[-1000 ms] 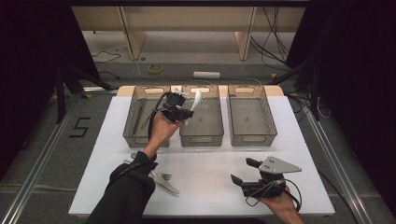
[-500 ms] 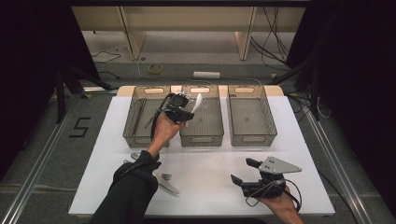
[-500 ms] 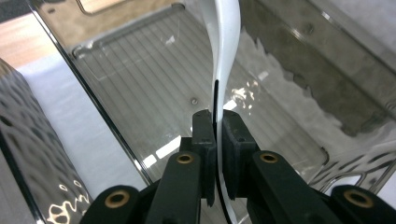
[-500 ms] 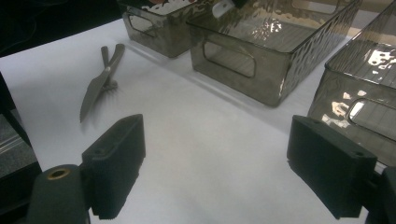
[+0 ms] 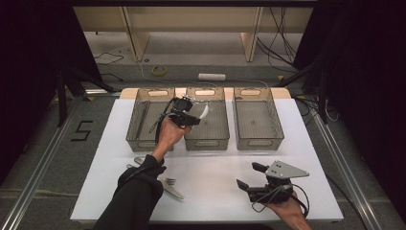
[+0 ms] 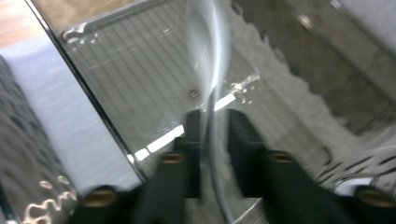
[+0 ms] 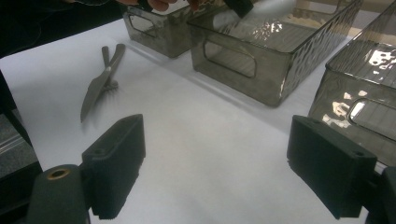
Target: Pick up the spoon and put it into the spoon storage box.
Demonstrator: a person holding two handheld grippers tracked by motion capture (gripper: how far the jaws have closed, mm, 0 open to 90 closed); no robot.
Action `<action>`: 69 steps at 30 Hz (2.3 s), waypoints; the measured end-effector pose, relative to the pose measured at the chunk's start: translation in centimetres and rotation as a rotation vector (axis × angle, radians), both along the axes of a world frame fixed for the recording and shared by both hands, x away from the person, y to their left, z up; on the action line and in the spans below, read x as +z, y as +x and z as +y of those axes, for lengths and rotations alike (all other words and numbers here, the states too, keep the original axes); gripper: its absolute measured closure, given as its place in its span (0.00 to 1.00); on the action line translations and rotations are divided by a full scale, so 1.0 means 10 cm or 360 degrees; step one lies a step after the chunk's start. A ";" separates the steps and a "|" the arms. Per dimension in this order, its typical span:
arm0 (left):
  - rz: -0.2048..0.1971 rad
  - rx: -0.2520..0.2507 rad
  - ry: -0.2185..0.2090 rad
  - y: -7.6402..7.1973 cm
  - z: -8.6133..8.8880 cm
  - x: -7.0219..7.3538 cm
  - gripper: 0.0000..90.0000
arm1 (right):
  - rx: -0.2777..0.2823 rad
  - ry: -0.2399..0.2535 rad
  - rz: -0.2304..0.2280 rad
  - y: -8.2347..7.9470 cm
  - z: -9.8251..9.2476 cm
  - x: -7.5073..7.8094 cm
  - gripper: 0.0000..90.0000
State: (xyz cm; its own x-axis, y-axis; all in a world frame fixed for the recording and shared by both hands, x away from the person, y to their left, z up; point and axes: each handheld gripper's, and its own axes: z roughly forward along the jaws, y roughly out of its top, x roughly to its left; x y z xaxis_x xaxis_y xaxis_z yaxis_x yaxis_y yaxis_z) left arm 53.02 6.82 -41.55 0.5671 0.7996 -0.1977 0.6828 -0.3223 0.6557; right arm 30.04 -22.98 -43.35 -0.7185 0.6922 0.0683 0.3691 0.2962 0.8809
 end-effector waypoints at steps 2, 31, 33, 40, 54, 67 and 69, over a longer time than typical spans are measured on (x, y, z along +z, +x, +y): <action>-0.0026 0.0014 -0.0018 -0.02 0.00 0.04 0.63 | 0.0002 -0.0002 -0.0001 0.00 0.00 0.00 0.23; -0.0194 -0.0247 -0.0132 -0.85 0.35 0.22 0.24 | -0.0010 -0.0010 -0.0008 0.00 0.02 -0.01 0.22; -0.0201 -0.0267 -0.0127 -0.90 0.39 0.23 0.22 | -0.0009 -0.0013 -0.0009 0.00 0.01 -0.01 0.22; -0.0207 -0.0257 -0.0106 -1.01 0.52 0.23 0.20 | -0.0012 -0.0015 -0.0005 0.01 0.01 -0.01 0.22; -0.0243 -0.0186 -0.0135 -1.19 0.84 0.26 0.20 | -0.0015 -0.0003 0.0004 0.01 0.00 -0.01 0.22; -0.0225 -0.0154 -0.0067 -1.30 0.93 0.16 0.20 | -0.0026 0.0007 0.0000 0.02 -0.04 -0.02 0.22; -0.0225 -0.0143 -0.0083 -1.32 0.97 0.14 0.20 | -0.0032 0.0014 0.0002 0.02 -0.05 -0.02 0.22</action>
